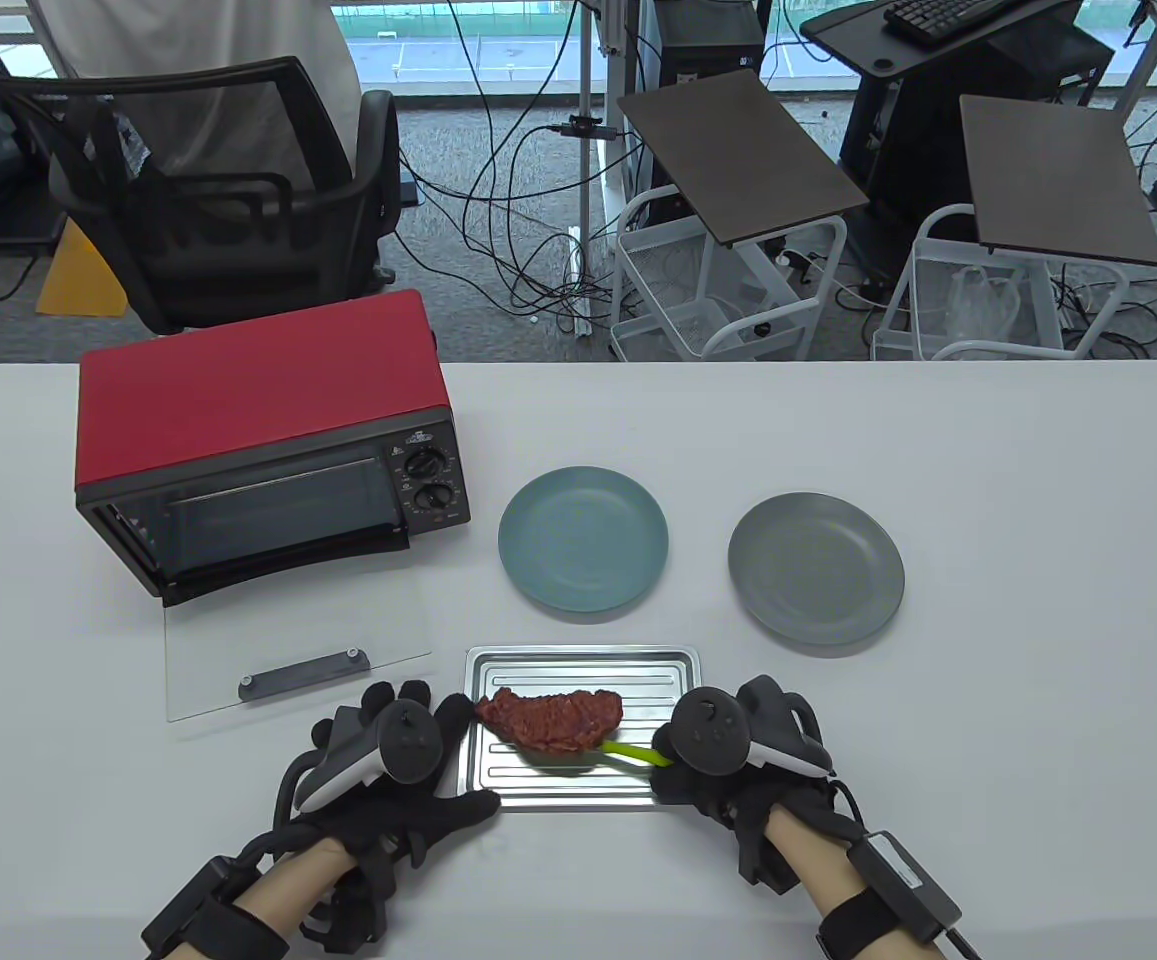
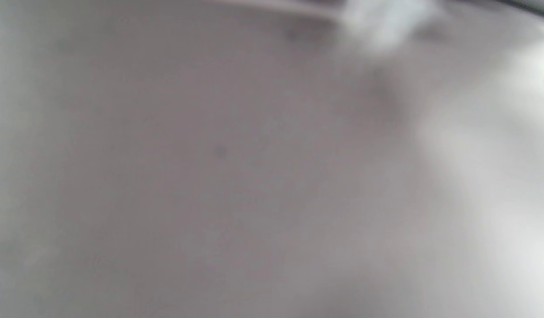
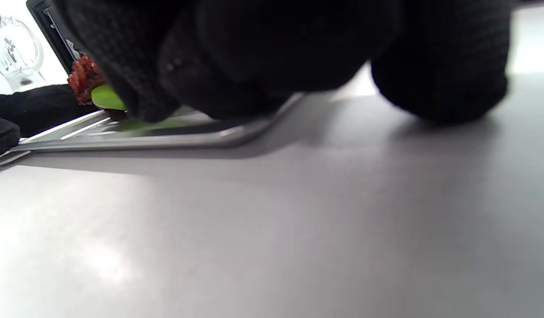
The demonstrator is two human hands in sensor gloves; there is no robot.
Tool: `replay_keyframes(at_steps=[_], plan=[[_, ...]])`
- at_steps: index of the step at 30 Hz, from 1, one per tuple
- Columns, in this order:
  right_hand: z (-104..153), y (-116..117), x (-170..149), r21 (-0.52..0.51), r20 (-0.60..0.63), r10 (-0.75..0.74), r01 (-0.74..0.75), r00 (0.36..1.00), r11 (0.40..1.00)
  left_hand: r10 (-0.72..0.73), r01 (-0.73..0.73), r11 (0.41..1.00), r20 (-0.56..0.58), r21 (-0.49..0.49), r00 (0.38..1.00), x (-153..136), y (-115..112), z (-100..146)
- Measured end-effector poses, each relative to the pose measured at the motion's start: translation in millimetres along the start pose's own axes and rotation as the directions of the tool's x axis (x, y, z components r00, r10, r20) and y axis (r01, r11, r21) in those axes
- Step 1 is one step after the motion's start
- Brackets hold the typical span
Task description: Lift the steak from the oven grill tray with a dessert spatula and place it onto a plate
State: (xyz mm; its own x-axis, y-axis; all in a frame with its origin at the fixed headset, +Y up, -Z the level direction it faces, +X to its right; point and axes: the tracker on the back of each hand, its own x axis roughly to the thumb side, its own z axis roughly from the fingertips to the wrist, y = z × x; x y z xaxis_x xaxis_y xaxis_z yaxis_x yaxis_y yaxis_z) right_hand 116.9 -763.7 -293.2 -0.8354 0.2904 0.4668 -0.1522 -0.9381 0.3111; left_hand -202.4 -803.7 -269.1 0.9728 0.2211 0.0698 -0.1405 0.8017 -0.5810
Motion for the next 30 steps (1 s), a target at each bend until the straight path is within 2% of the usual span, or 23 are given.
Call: replay_keyframes(at_steps=[20,30], plan=[[8,0,-5,-0.098,0.032,-0.052,0.055,0.998,0.994,0.0,0.0,1.0,0.0,0.0,1.0,0,0,0],[14,-16,-4,-0.197,0.036,-0.095,0.1,0.995,0.975,-0.003,0.003,1.0,-0.001,-0.003,1.0,0,0,0]])
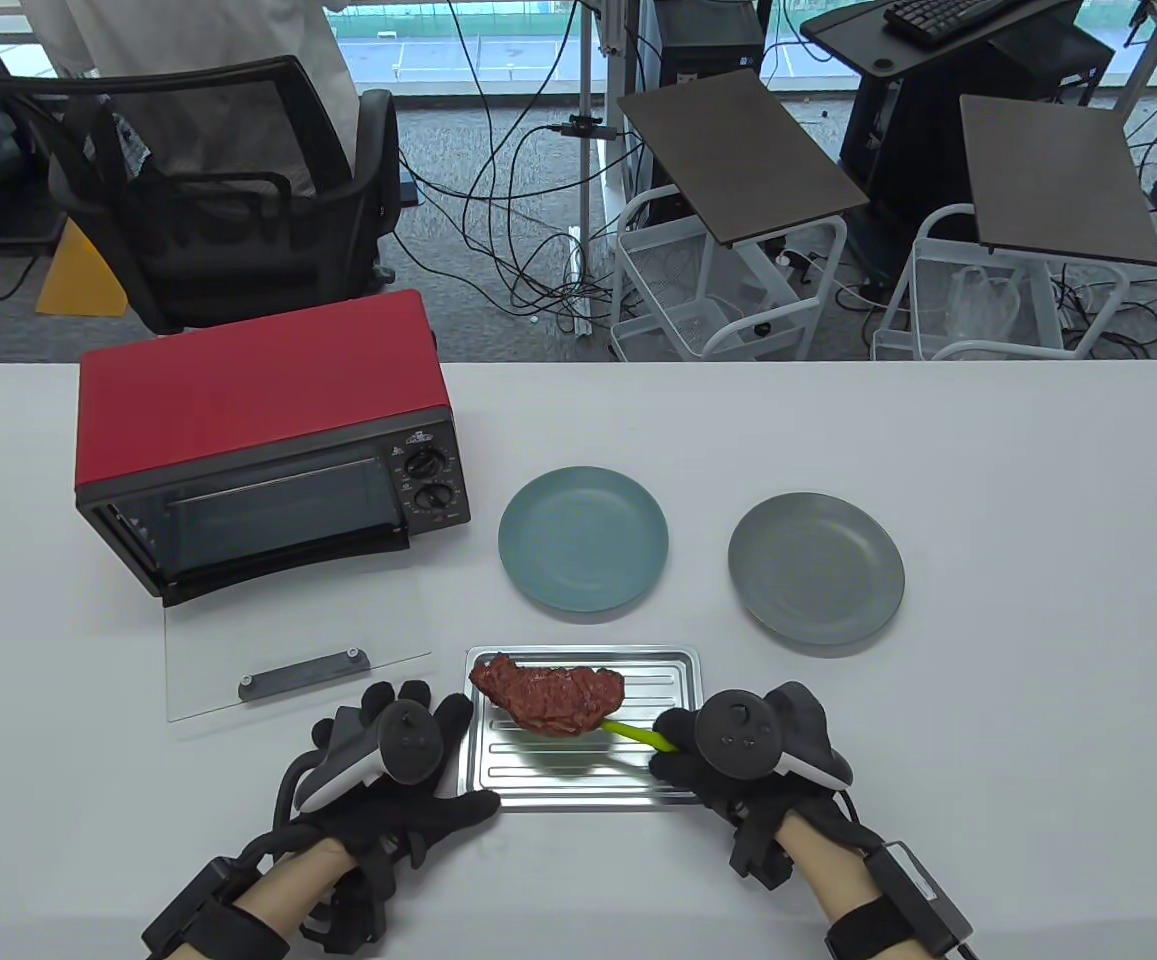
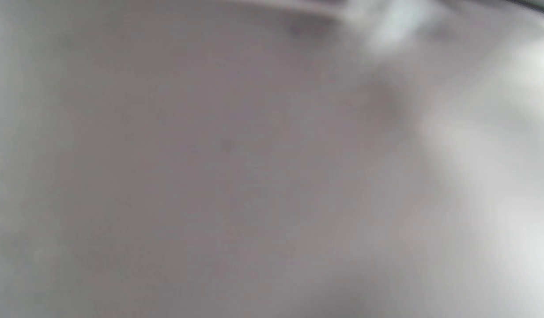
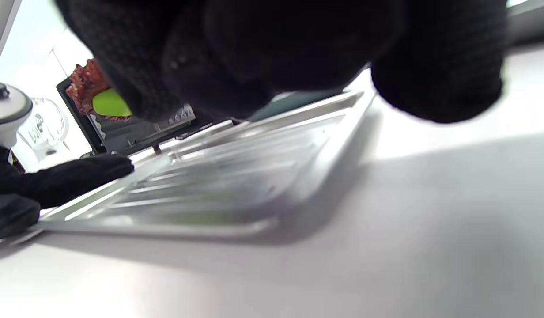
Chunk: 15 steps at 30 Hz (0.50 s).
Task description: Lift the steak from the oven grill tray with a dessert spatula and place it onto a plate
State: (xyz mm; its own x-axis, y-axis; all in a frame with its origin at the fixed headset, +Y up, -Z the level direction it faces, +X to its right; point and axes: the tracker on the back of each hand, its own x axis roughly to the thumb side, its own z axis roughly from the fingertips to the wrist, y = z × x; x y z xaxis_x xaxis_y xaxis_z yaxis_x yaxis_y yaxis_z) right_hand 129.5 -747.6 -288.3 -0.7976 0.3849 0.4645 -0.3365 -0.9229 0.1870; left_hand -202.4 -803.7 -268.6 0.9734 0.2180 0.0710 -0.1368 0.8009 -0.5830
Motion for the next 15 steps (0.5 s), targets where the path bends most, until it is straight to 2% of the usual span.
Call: replay_keyframes(at_steps=[8,15], plan=[[-1,-19,7,-0.144,-0.06,-0.006,-0.002,0.998,0.99,-0.001,0.001,1.0,0.0,0.0,1.0,0,0,0],[-19,-26,9,-0.289,-0.172,-0.074,0.022,0.982,0.957,-0.005,0.005,1.0,0.001,-0.001,1.0,0,0,0]])
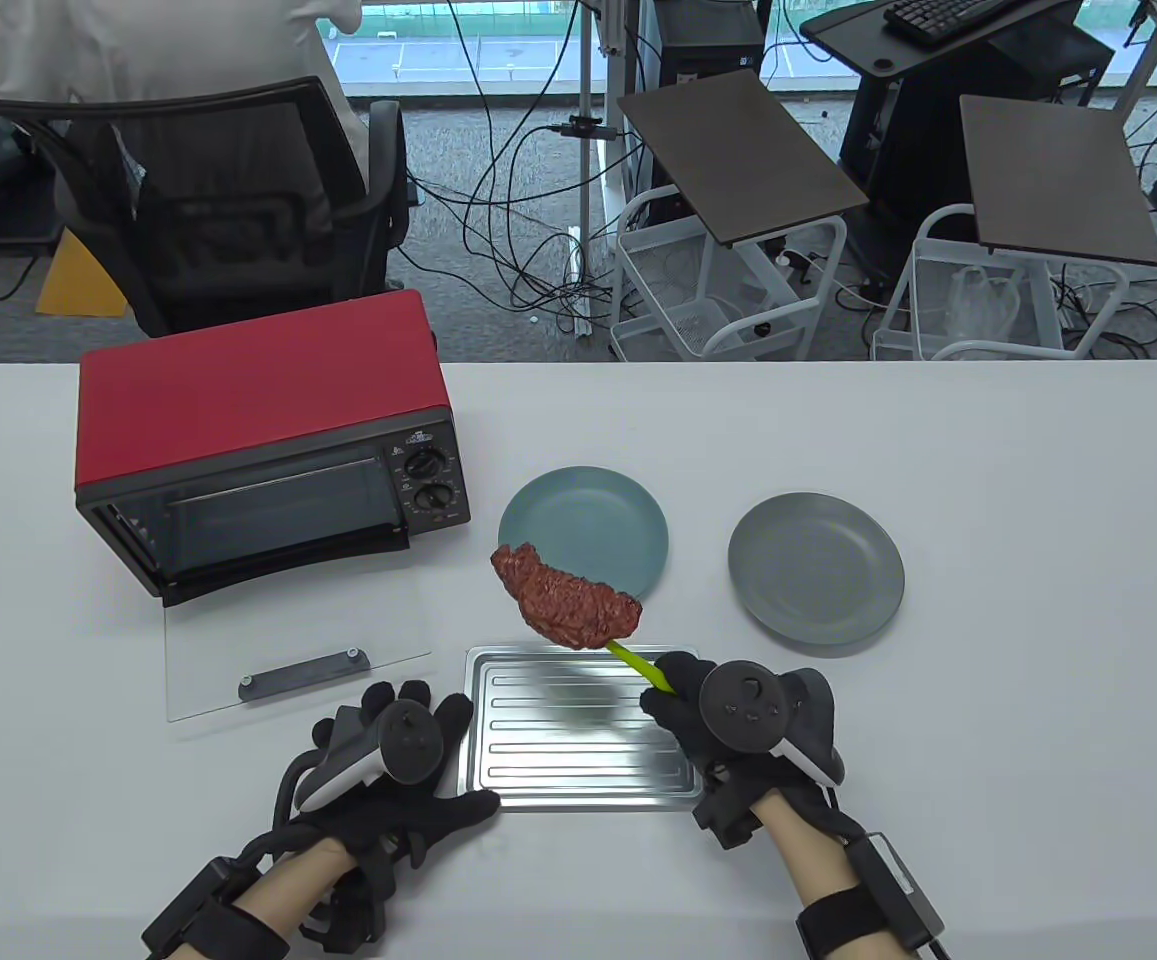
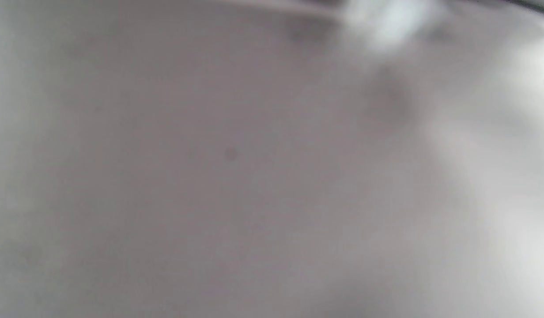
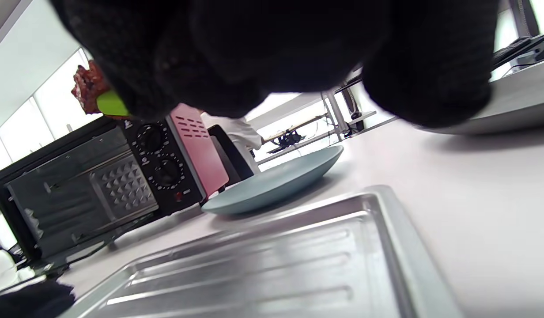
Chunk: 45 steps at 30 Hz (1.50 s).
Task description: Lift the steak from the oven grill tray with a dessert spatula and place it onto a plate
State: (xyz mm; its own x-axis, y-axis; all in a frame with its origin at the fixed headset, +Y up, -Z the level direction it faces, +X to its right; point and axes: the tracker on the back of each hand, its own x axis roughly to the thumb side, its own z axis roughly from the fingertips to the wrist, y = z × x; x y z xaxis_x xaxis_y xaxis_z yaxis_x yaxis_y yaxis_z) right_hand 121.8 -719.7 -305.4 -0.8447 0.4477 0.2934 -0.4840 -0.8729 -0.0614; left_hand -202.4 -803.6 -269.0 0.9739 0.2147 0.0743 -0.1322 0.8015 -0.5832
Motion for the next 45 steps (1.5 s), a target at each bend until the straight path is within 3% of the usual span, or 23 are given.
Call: replay_keyframes(at_steps=[6,15,27,45], plan=[[-18,7,4,-0.068,-0.124,-0.041,0.033,0.991,0.997,-0.002,0.002,1.0,0.001,-0.001,1.0,0,0,0],[-36,27,-1,-0.057,-0.274,0.001,-0.018,0.962,0.998,-0.004,0.004,1.0,0.002,-0.002,1.0,0,0,0],[-51,38,-8,0.004,-0.36,0.095,-0.1,0.928,0.995,-0.009,0.009,1.0,0.006,-0.007,1.0,0,1,-1],[-71,53,-2,0.106,-0.391,0.242,-0.218,0.888,0.97,-0.01,0.01,1.0,0.005,-0.007,1.0,0,1,-1]])
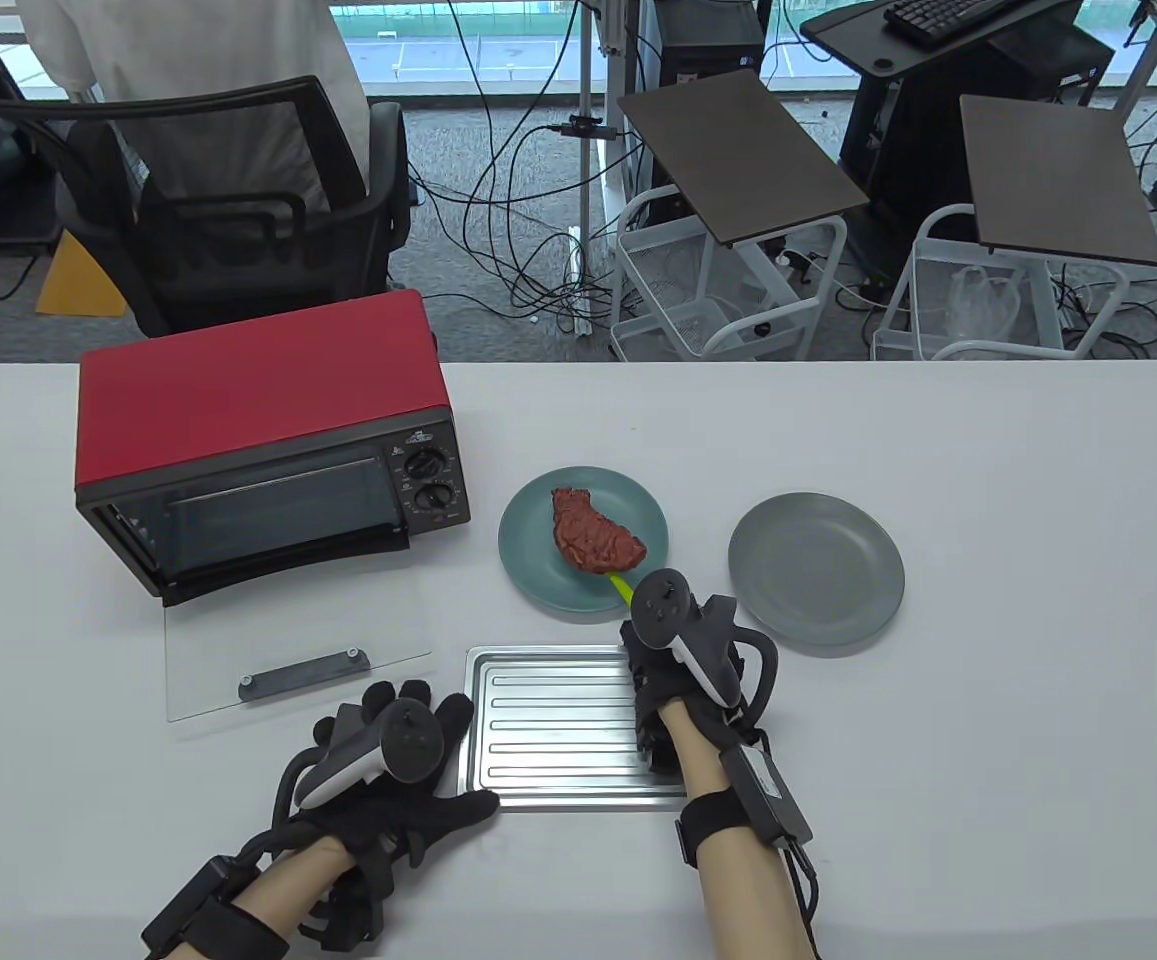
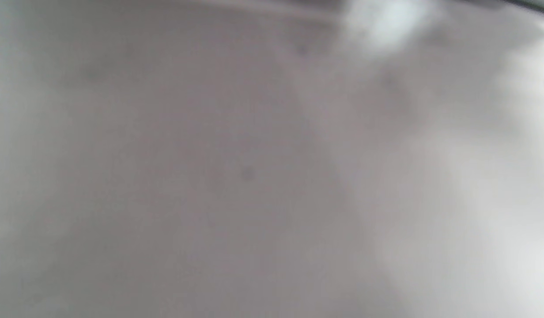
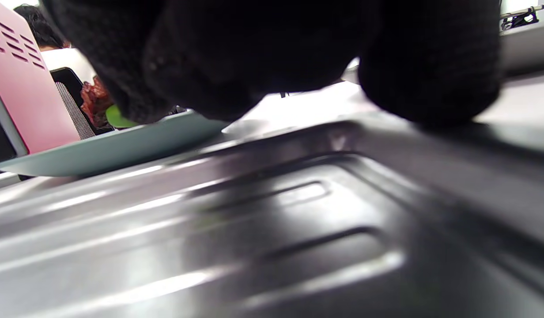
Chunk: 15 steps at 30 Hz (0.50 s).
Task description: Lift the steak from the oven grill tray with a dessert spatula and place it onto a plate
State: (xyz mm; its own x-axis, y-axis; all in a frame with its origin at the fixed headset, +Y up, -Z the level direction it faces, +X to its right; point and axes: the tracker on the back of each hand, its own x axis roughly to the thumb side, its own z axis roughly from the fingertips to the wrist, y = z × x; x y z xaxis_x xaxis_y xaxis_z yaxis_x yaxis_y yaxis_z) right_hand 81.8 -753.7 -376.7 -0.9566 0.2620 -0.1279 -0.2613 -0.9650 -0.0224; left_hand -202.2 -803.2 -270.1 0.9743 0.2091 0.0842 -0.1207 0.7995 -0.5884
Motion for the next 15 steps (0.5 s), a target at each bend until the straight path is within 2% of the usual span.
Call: replay_keyframes(at_steps=[15], plan=[[-2.0,0.0,2.8,0.011,-0.016,0.041,-0.041,0.999,0.999,0.0,0.0,1.0,0.002,-0.004,1.0,-0.2,0.3,-0.4]])
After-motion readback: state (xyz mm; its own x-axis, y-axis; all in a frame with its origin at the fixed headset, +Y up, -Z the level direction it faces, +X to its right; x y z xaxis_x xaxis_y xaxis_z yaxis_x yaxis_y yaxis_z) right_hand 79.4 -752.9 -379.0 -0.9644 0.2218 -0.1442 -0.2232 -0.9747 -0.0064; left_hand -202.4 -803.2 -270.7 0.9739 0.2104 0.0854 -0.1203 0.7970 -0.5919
